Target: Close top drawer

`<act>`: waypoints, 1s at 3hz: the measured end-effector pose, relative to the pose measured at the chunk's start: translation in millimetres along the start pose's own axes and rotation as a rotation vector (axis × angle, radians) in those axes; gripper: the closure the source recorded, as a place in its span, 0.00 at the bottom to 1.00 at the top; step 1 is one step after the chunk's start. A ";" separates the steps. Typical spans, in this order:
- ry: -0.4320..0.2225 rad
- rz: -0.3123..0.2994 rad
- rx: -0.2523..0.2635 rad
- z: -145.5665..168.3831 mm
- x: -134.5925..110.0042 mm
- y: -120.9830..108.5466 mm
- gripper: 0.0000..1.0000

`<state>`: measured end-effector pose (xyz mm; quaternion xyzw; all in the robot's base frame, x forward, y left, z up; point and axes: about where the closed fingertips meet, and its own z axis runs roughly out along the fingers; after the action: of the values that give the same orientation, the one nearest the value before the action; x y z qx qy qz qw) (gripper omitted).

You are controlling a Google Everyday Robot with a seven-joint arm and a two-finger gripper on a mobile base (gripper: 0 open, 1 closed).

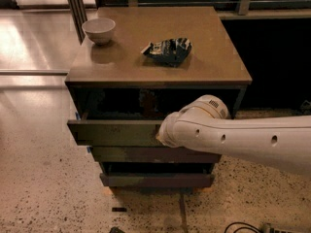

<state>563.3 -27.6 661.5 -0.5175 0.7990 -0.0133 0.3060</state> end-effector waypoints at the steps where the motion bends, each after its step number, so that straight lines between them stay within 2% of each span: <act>1: -0.017 0.022 -0.014 8.8 -7.3 -3.3 1.00; 2: -0.041 0.024 0.027 10.6 -13.6 -19.7 1.00; 3: -0.053 0.033 0.133 5.6 -14.3 -55.7 1.00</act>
Offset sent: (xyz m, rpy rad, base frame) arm 0.0648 -0.0016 0.0020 -0.0357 -0.2068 -0.0684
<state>615.7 -39.8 682.5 -0.4829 0.7964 -0.0477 0.3608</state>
